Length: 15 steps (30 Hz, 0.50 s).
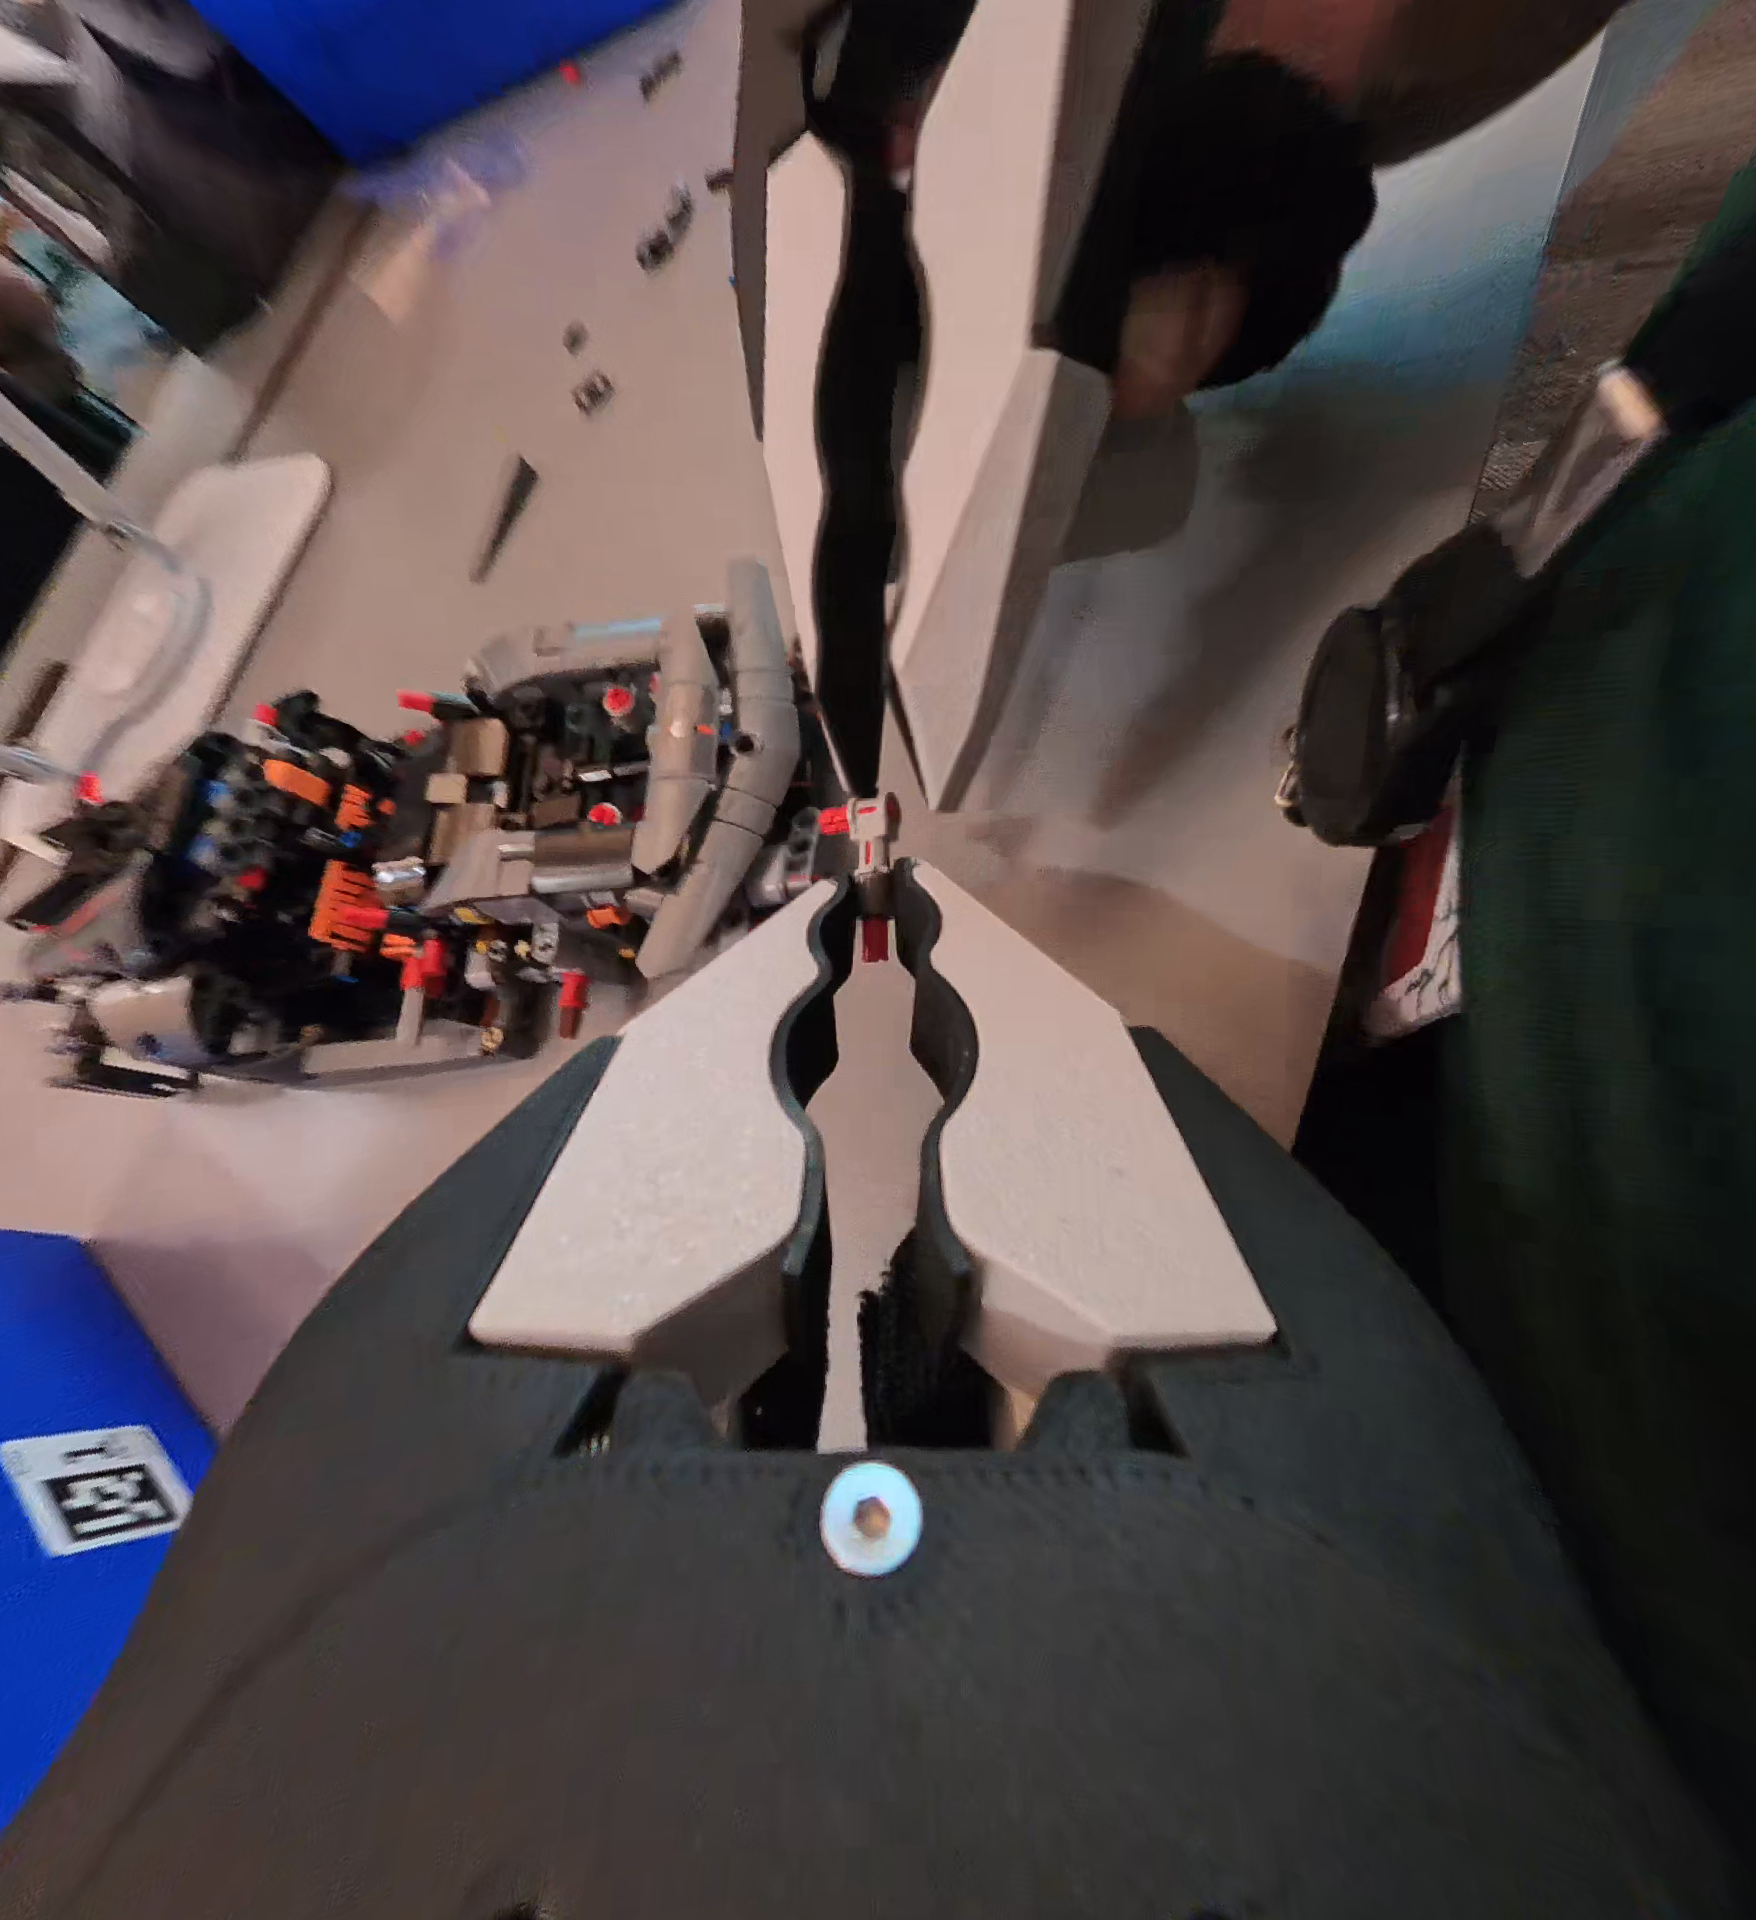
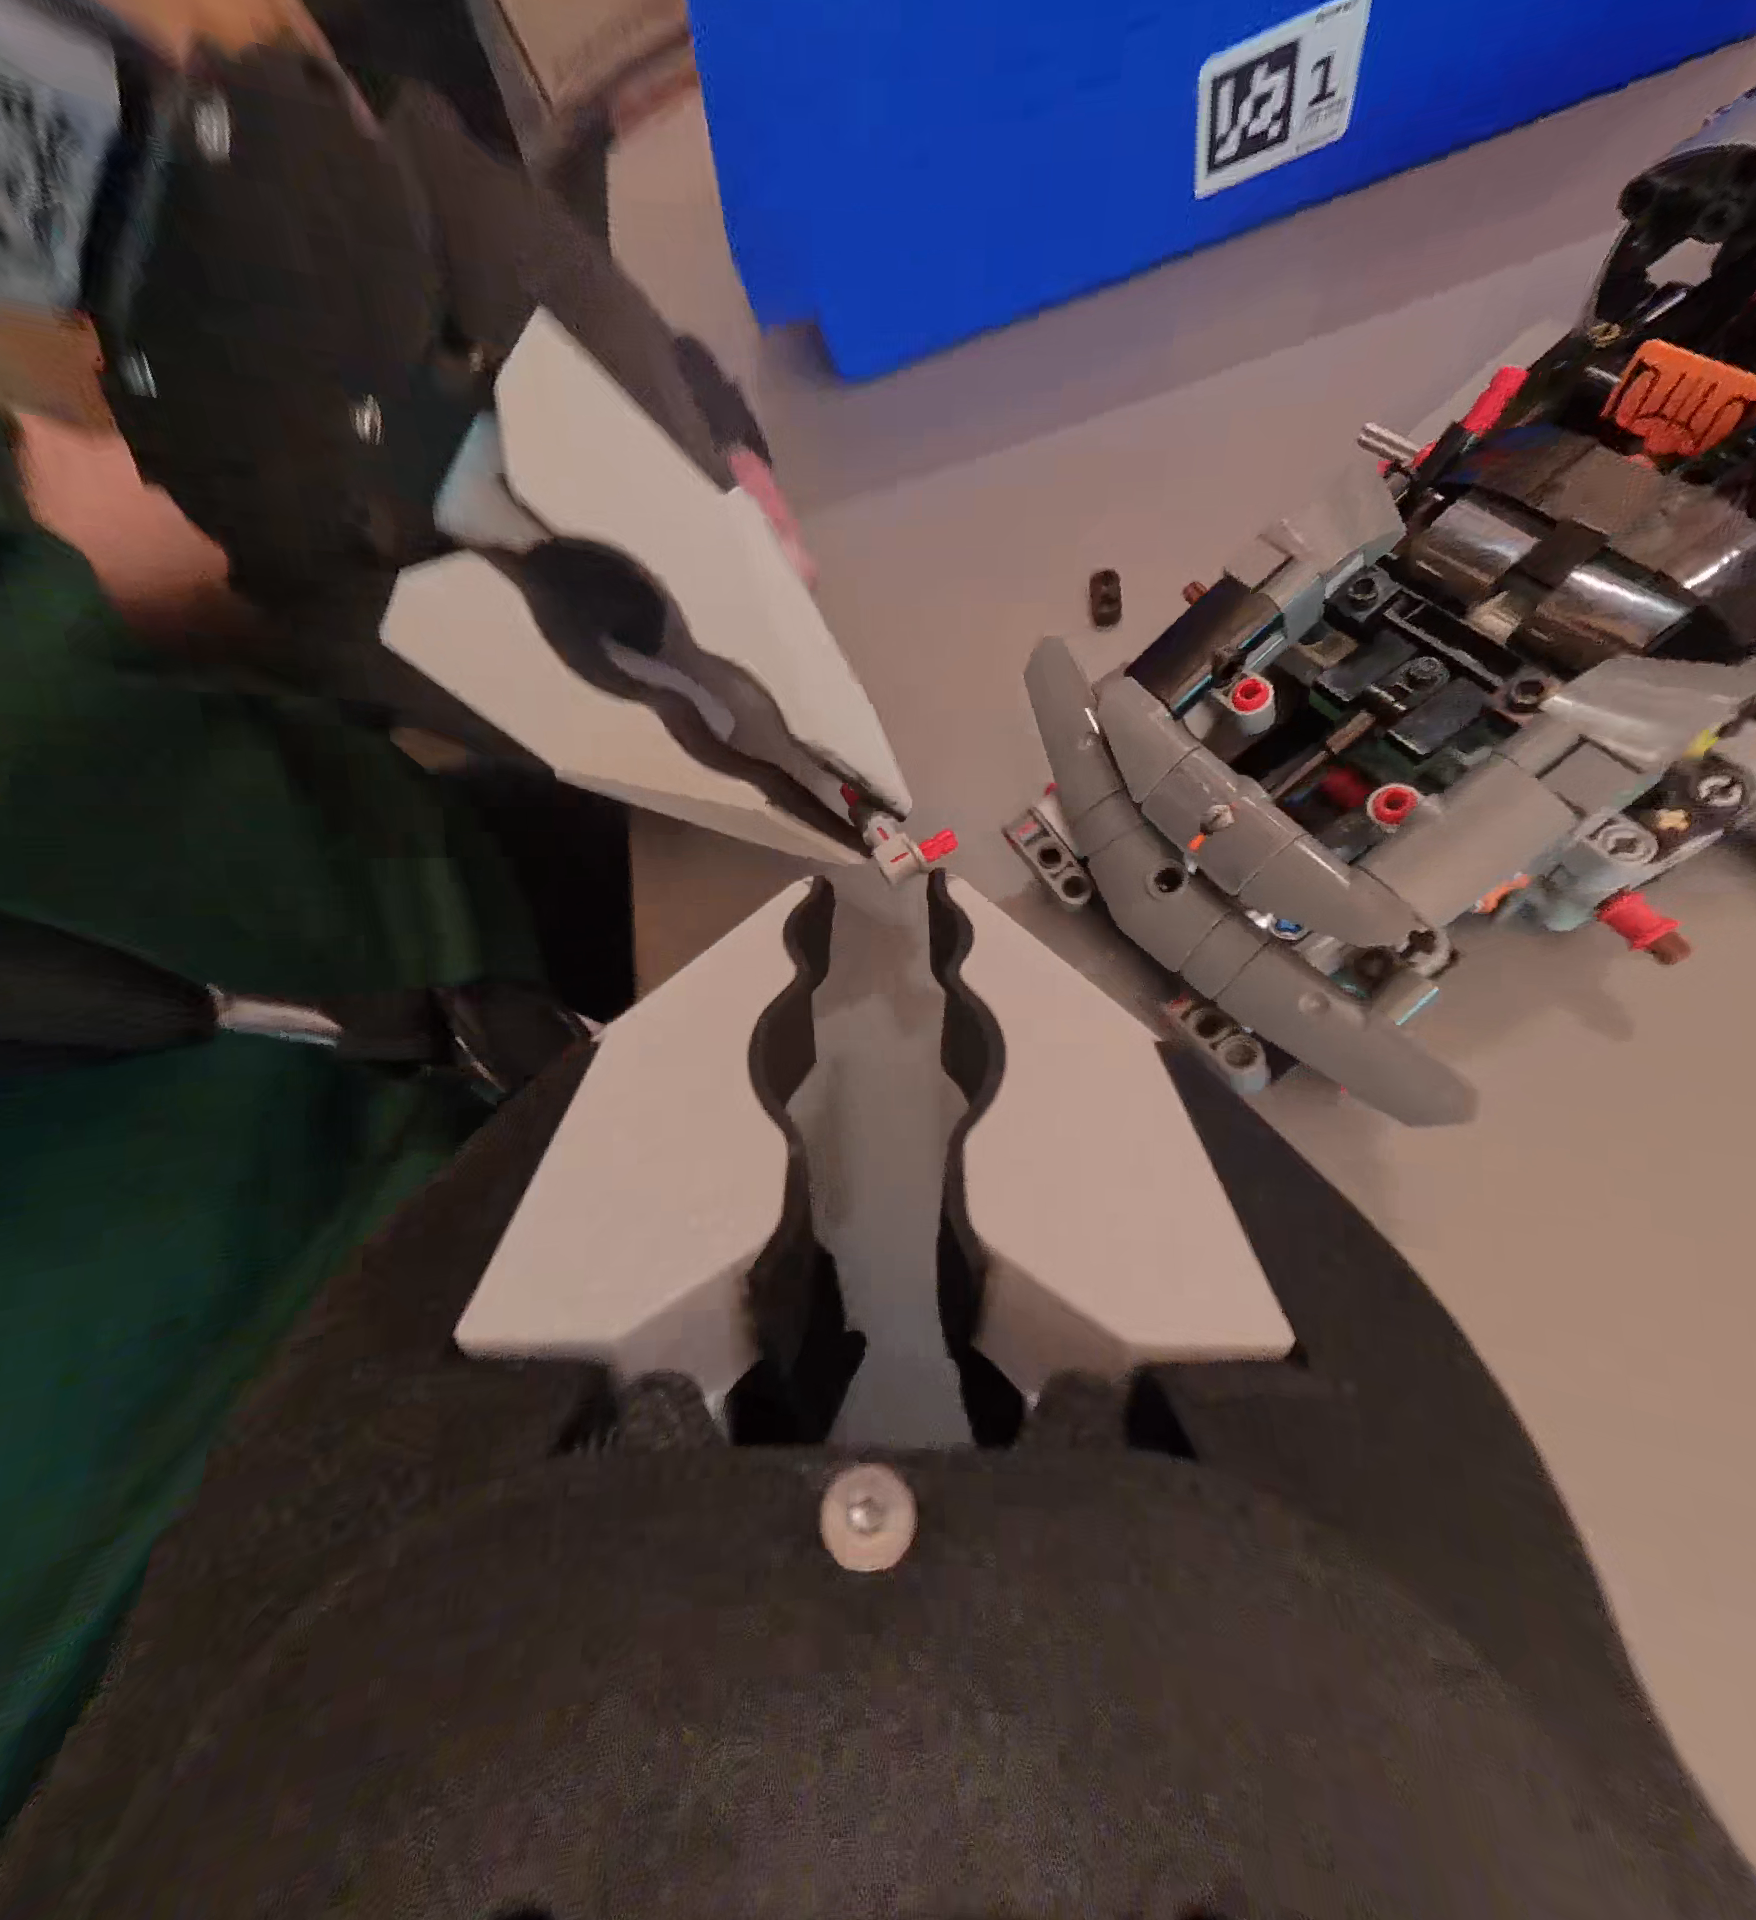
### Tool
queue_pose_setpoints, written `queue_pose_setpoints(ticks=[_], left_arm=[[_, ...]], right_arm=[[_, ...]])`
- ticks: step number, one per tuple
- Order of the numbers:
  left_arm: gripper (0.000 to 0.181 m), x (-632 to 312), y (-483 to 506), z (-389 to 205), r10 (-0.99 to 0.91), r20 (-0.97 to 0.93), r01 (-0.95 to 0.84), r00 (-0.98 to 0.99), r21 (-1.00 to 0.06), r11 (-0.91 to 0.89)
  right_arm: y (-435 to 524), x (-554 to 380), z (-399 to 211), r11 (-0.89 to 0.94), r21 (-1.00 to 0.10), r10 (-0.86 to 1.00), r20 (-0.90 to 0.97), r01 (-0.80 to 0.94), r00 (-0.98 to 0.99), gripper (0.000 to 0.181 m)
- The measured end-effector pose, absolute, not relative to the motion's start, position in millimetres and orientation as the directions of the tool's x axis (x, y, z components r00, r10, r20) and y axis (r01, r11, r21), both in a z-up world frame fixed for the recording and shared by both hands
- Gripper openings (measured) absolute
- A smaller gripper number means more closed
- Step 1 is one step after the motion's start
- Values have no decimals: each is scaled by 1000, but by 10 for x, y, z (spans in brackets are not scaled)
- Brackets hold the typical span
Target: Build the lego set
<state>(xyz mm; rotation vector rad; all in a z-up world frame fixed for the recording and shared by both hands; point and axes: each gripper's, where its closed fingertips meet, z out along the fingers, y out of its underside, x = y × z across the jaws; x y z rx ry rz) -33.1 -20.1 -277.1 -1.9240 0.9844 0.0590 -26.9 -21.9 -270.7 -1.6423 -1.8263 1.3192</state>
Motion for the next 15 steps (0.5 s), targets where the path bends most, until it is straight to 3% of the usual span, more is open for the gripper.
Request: queue_pose_setpoints(ticks=[6, 15], left_arm=[[5, -333, -161, -2564, -530, -556, -706, 641, -697, -122], [5, -326, -116, -2399, -462, -635, -735, 619, -676, -56]], right_arm=[[-221, -337, -2534, -326, -790, 834, -499, 519, -236, 19], [-188, -357, -2343, -391, -799, 803, -539, 457, -254, 8]])
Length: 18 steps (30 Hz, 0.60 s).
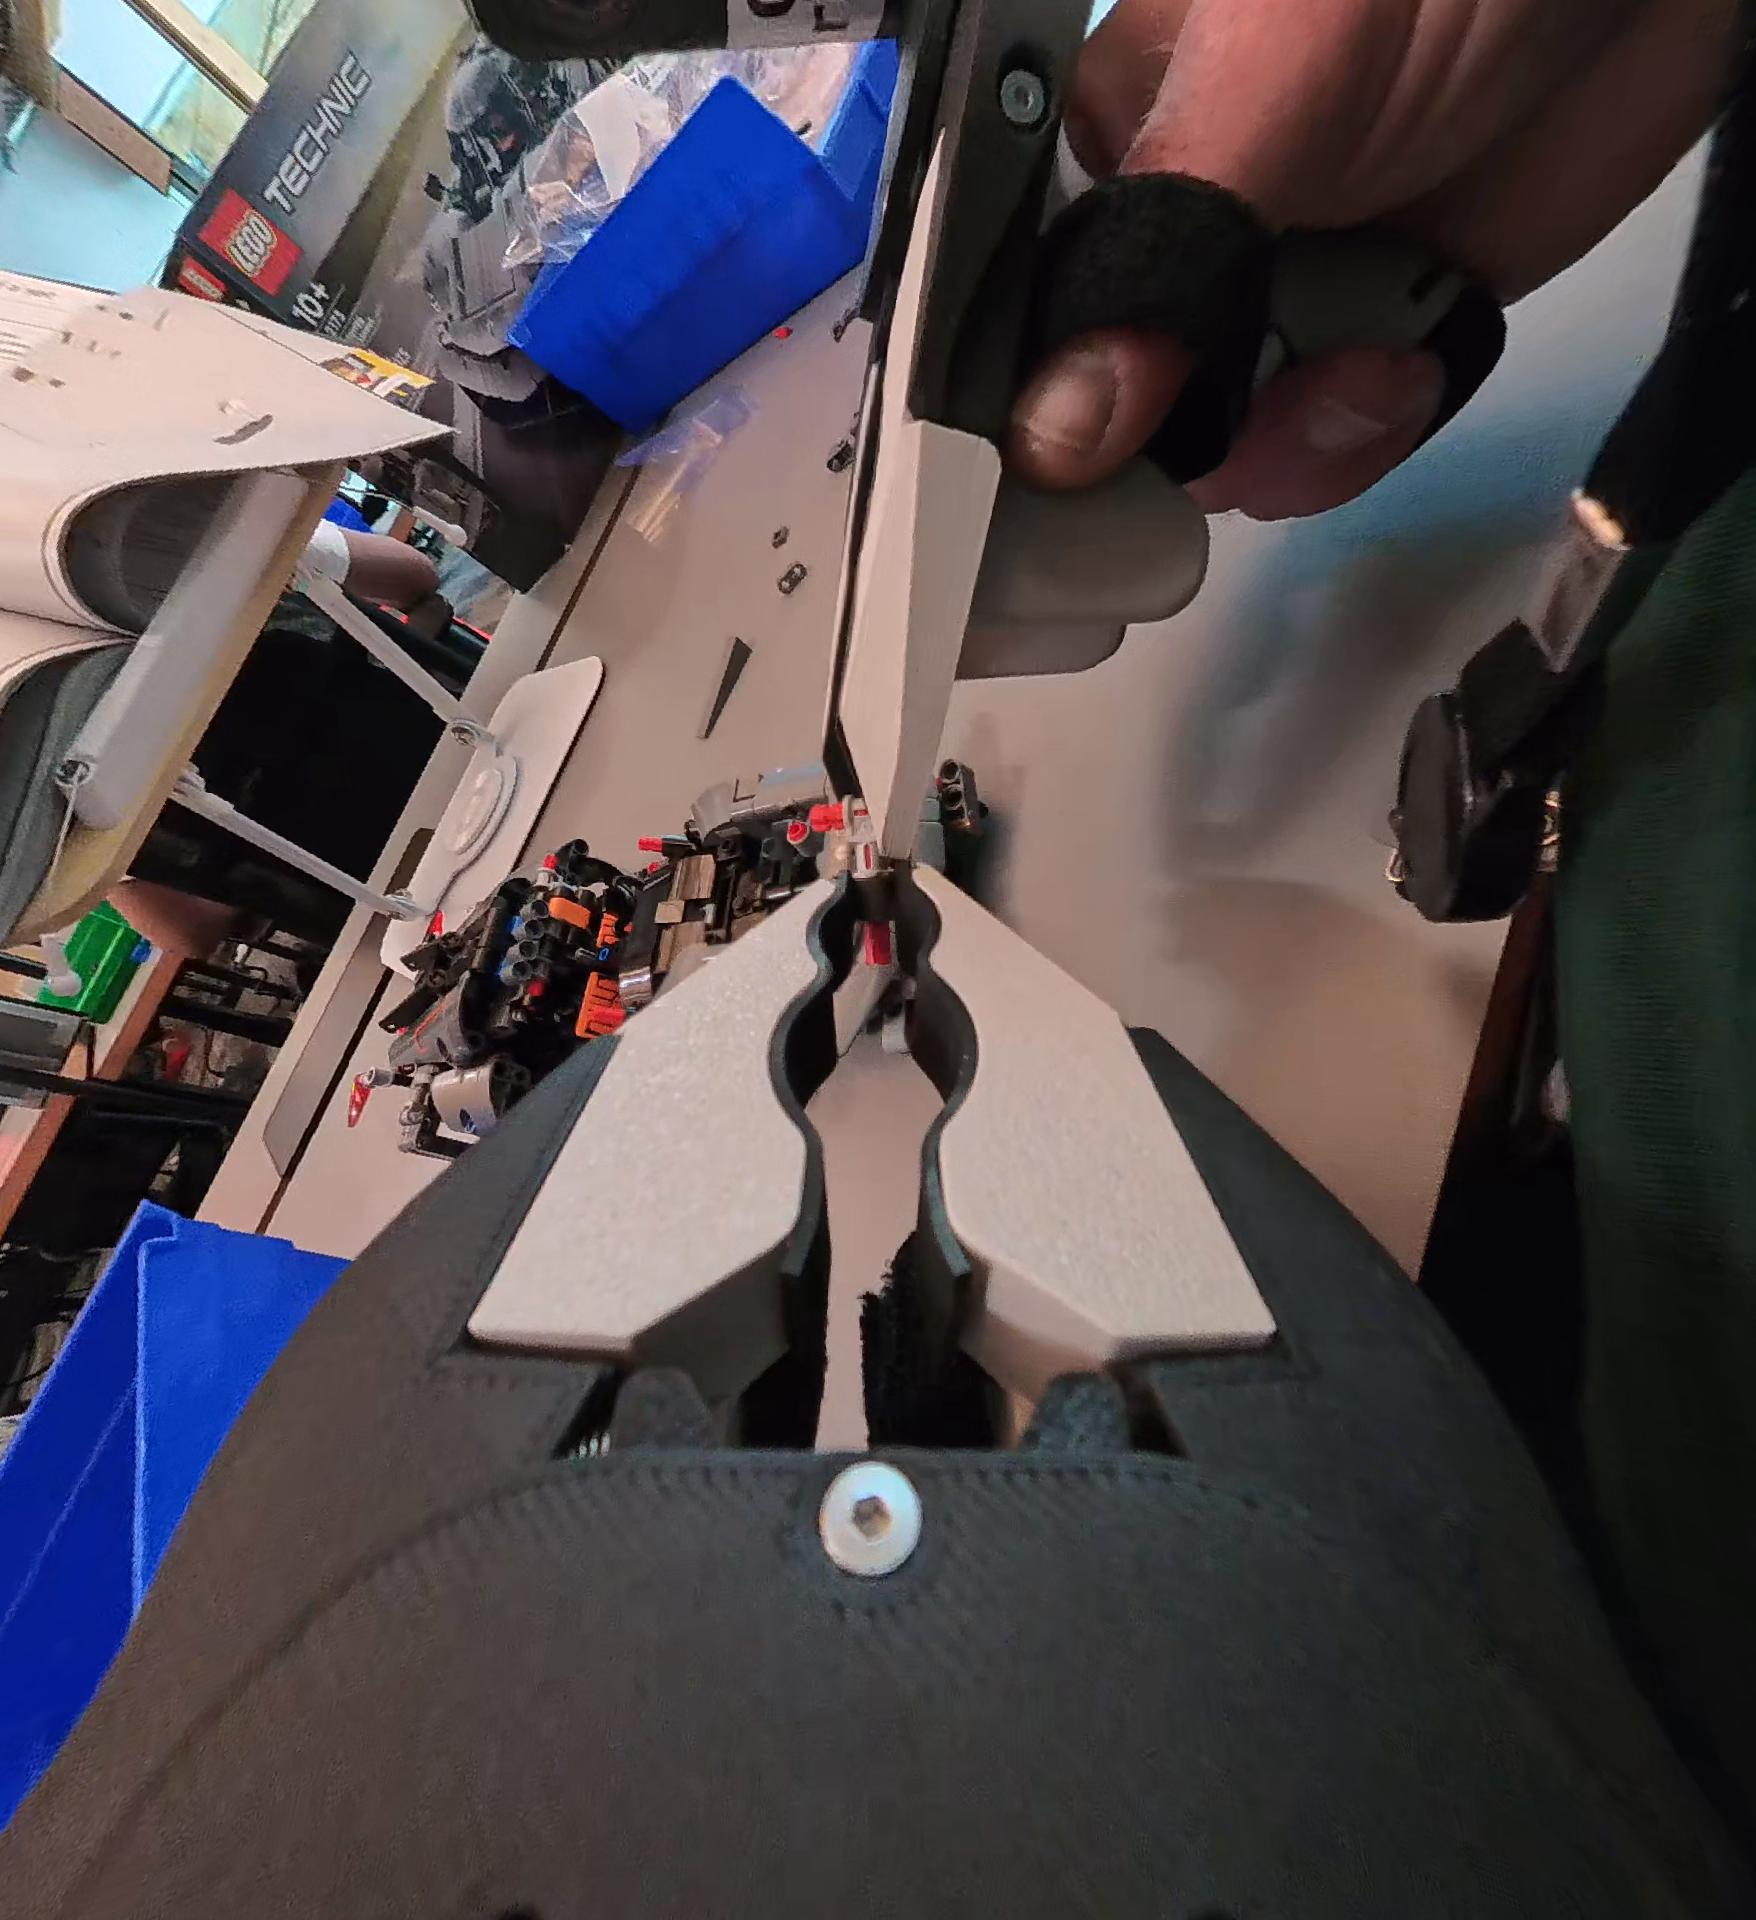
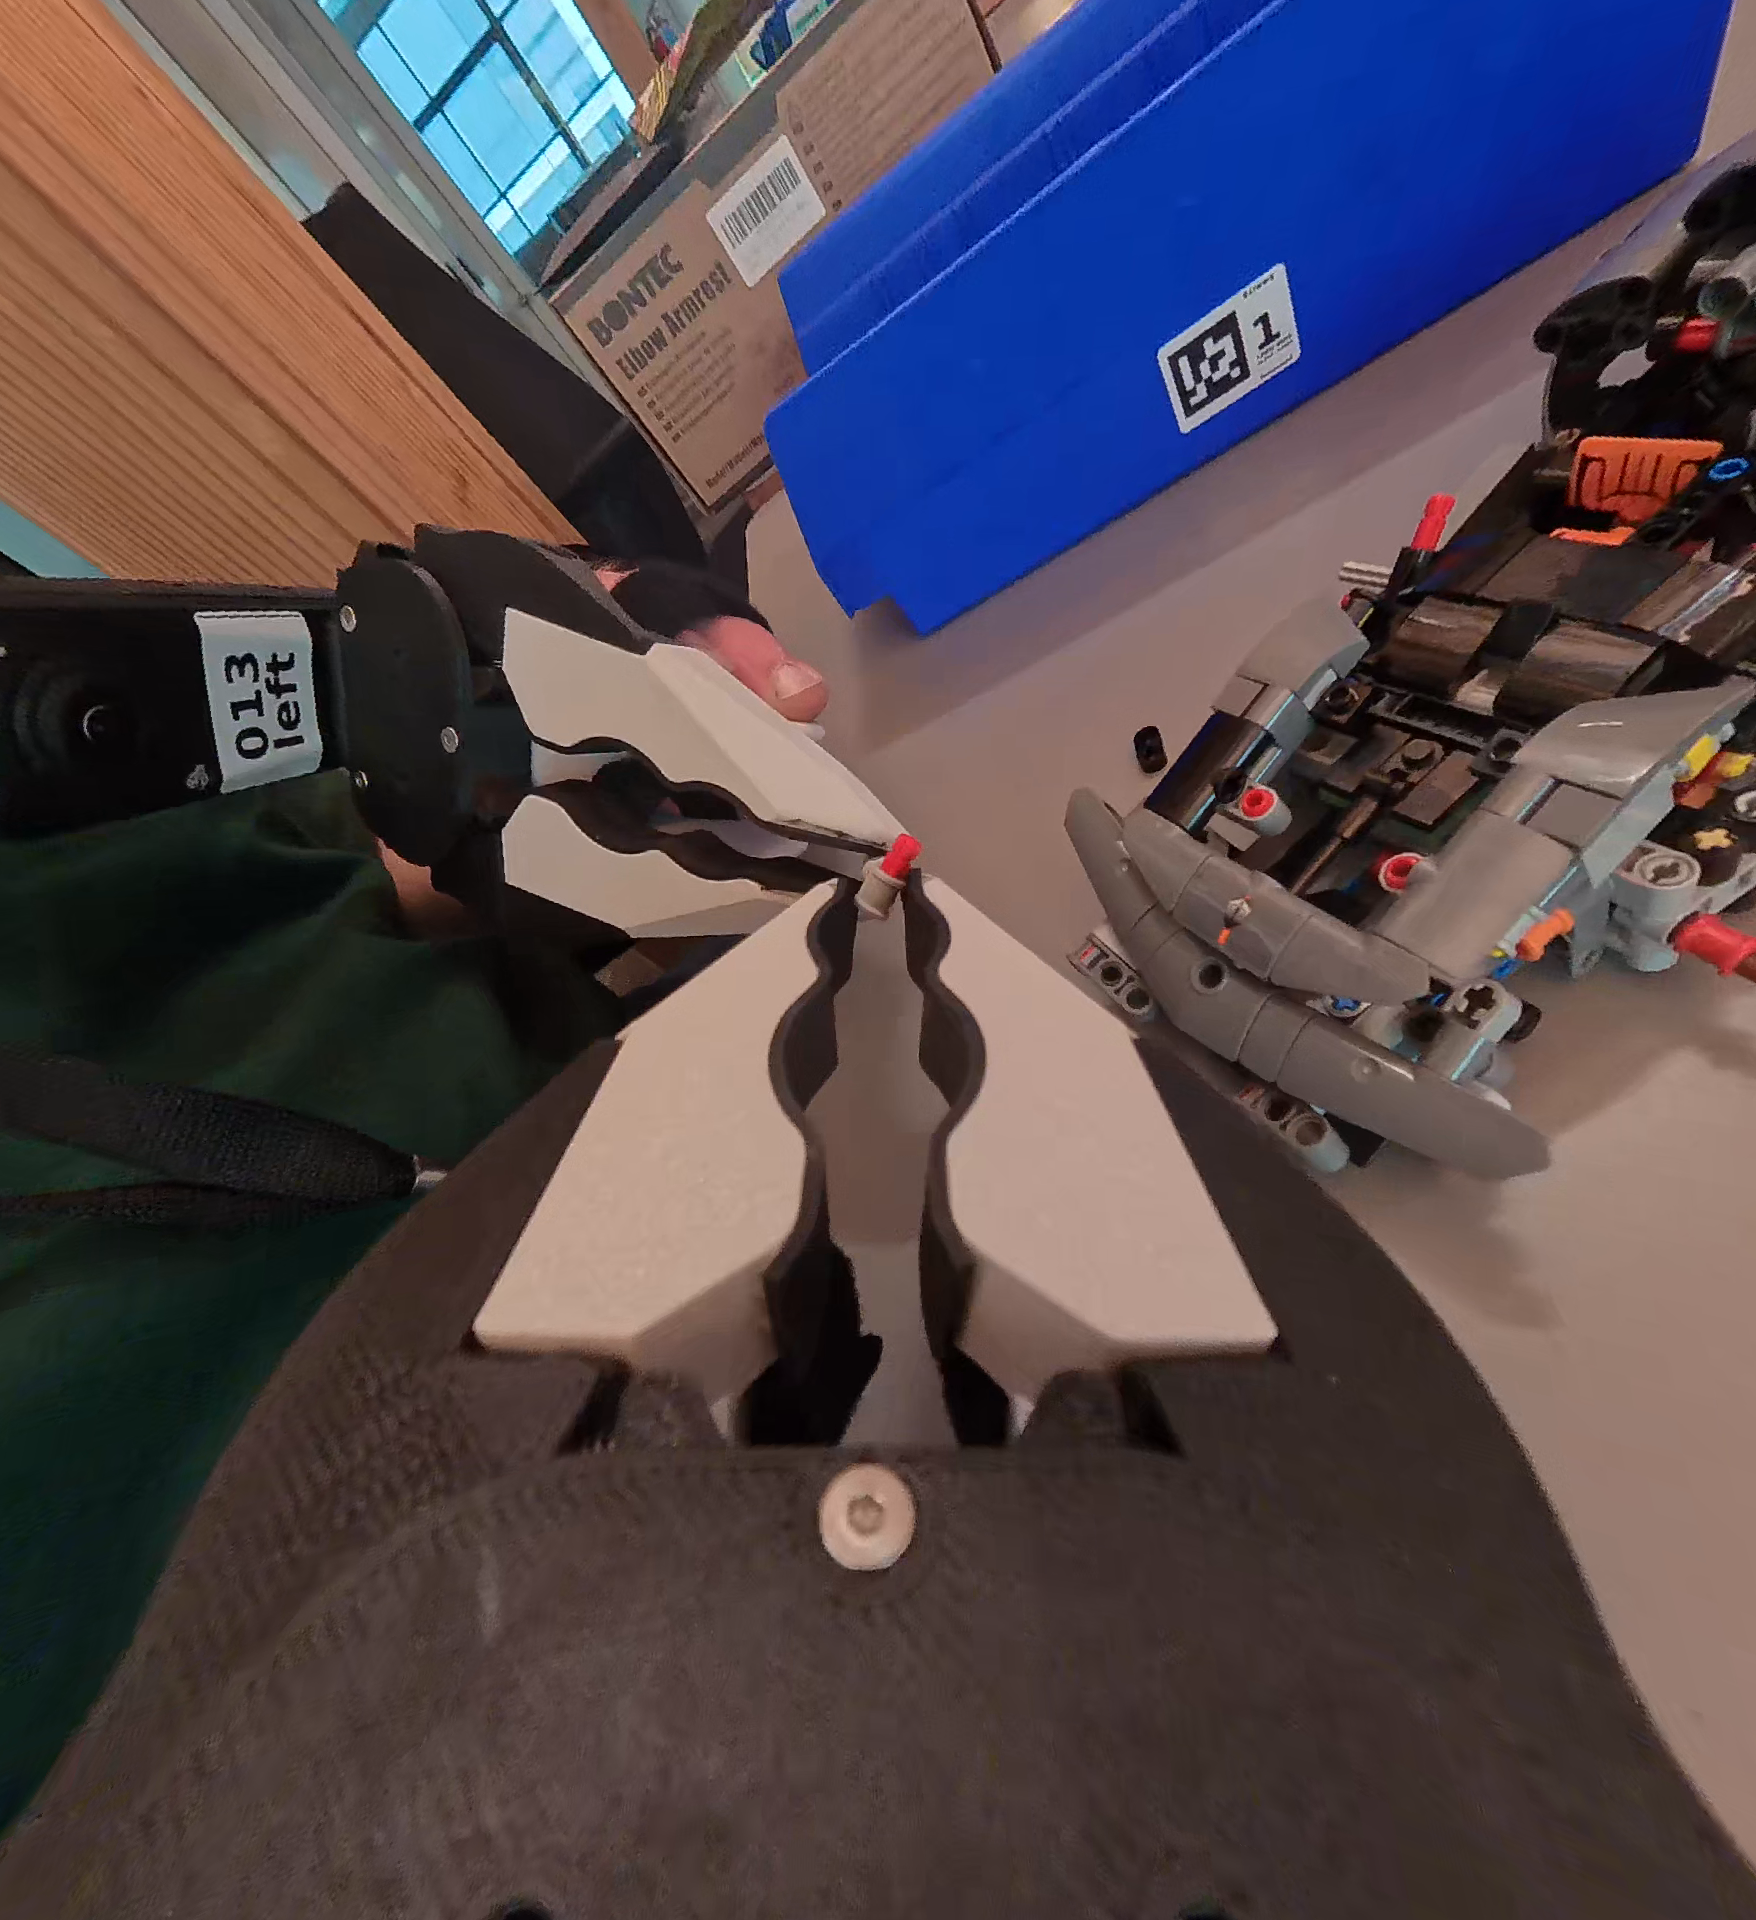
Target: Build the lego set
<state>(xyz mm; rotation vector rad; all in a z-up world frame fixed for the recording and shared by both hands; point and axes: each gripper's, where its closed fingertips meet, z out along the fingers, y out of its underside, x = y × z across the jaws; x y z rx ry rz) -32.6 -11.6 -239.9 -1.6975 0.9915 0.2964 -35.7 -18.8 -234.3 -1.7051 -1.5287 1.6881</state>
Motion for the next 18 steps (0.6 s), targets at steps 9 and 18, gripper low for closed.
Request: queue_pose_setpoints(ticks=[9, 18], left_arm=[[10, -402, -94, -2357, -469, -590, -695, 657, -716, -73], [22, -533, -43, -2230, -491, -482, -600, 726, -793, -108]], right_arm=[[-103, -389, -2266, -160, -856, 908, -323, 491, -267, 7], [-69, -459, -2156, 54, -848, 912, -172, 528, -371, 7]])
